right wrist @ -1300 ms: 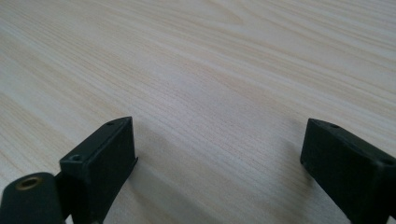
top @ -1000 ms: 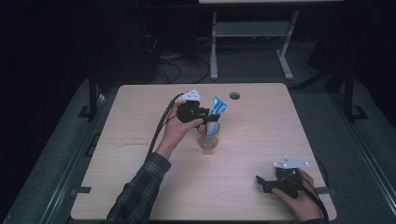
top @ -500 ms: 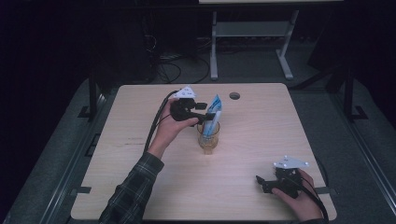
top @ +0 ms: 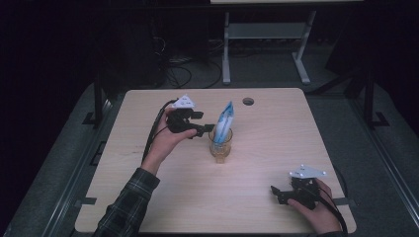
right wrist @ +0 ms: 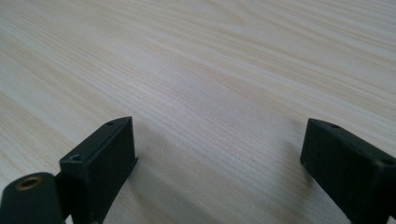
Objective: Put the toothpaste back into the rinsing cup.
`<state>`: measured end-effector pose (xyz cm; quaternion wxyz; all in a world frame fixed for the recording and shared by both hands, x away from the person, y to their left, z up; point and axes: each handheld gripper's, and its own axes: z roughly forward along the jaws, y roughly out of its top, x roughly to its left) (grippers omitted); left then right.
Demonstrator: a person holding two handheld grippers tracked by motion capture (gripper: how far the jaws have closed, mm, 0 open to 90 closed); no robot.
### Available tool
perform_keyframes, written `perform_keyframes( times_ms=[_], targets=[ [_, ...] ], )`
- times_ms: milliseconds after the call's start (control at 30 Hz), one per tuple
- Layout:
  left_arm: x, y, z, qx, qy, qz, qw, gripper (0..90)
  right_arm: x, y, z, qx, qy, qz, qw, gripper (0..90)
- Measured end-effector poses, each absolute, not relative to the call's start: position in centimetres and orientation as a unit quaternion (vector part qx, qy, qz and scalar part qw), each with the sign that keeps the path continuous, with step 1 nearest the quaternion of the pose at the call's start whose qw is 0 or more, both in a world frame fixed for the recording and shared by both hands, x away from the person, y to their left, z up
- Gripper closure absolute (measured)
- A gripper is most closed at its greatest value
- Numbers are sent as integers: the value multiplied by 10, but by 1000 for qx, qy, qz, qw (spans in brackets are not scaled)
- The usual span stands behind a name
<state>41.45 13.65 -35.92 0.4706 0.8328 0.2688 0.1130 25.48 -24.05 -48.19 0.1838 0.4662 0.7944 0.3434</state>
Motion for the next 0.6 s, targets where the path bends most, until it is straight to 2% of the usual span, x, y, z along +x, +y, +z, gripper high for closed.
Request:
perform_keyframes(
  times_ms=[600],
  targets=[
    [377, 183, -377, 836, 305, 121, 440, 276, 256, -240, -482, 465, 795, 343, 183, 90]
  ],
)
